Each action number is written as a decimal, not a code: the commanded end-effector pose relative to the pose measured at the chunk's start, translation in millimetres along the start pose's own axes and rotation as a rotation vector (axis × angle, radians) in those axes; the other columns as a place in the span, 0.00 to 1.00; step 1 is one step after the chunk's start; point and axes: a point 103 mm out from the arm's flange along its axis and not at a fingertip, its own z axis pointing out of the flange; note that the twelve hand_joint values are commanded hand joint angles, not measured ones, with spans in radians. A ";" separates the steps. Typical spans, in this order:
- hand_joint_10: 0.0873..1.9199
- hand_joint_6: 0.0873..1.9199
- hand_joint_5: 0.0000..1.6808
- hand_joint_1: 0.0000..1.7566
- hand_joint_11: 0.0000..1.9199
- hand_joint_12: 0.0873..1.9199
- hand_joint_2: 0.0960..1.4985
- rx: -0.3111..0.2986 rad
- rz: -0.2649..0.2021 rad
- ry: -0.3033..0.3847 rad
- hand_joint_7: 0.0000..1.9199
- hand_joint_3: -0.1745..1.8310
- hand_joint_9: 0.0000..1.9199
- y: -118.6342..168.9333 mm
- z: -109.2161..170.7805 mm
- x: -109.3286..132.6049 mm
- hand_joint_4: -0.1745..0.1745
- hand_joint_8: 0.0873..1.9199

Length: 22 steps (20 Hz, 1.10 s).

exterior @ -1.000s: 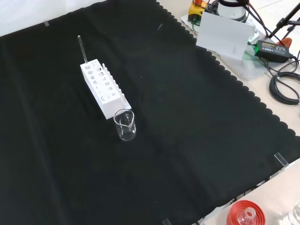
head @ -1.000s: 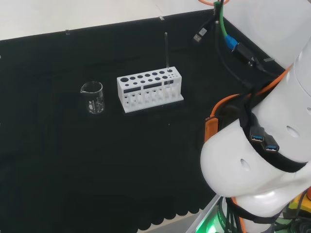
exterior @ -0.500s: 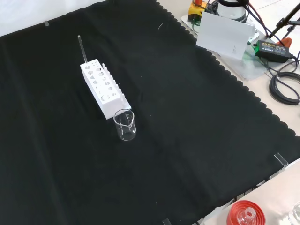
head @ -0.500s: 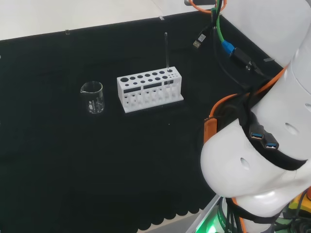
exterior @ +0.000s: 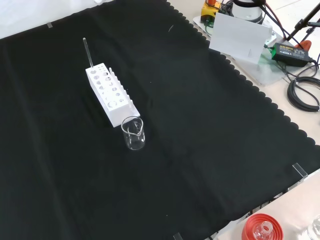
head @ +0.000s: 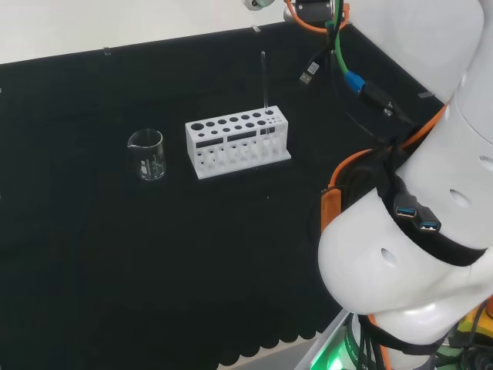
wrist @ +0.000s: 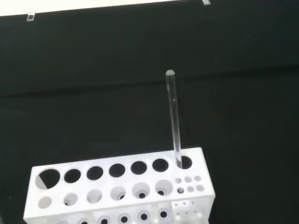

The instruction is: Take the glass rod from the white test tube rack.

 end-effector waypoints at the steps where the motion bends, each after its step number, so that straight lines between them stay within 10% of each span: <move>1: 0.43 0.00 0.24 0.31 0.33 0.69 0.77 -0.002 -0.027 0.006 0.23 0.00 0.37 3.8 10.7 3.1 0.26 0.45; 22: 0.43 0.03 0.27 0.30 0.34 0.69 0.77 0.029 -0.119 0.021 0.26 0.00 0.39 35.1 50.9 -2.7 0.24 0.45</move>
